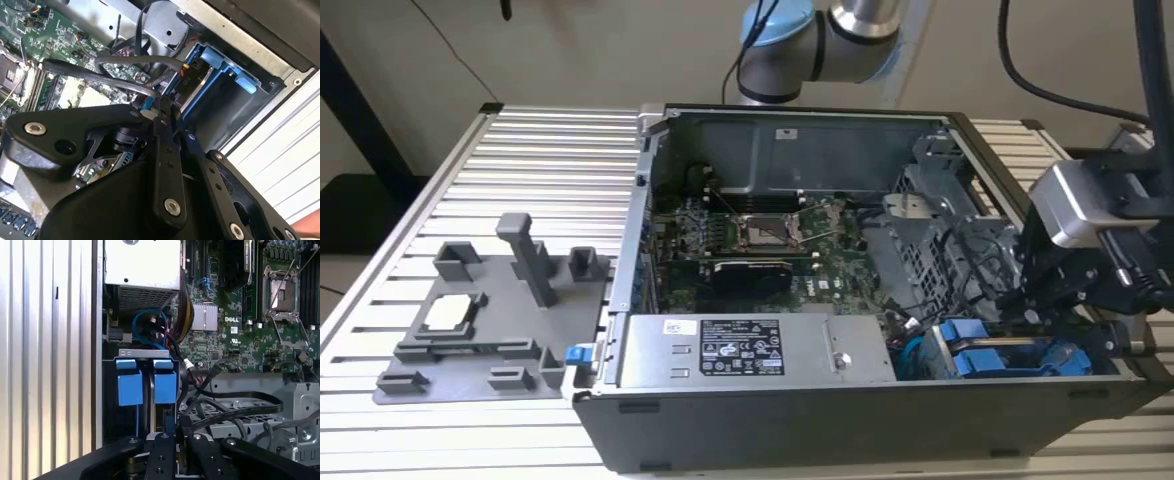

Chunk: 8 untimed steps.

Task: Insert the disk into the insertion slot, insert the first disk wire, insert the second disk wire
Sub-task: 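Insert the second disk wire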

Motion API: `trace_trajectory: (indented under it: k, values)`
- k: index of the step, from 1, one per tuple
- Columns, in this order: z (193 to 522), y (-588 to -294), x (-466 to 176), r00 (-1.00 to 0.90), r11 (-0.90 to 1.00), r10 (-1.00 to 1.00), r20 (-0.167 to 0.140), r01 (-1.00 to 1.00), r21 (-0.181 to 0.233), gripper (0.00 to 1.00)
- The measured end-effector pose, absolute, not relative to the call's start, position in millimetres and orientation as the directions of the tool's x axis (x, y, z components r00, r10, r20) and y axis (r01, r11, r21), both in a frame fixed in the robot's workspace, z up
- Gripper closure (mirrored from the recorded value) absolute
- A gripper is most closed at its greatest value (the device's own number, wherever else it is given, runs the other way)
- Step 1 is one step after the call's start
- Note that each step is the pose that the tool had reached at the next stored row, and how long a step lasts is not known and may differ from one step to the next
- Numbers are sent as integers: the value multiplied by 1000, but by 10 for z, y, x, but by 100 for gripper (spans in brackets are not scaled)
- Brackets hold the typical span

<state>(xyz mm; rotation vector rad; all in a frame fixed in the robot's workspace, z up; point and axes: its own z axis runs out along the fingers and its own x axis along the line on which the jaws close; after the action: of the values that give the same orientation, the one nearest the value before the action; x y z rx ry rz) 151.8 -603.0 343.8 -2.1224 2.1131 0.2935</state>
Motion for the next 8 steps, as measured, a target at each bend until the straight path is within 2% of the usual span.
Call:
trace_trajectory:
  k: [8]
  values:
    - [3398,-6031,1530,-23,14,-973,-230,-999,43,84]
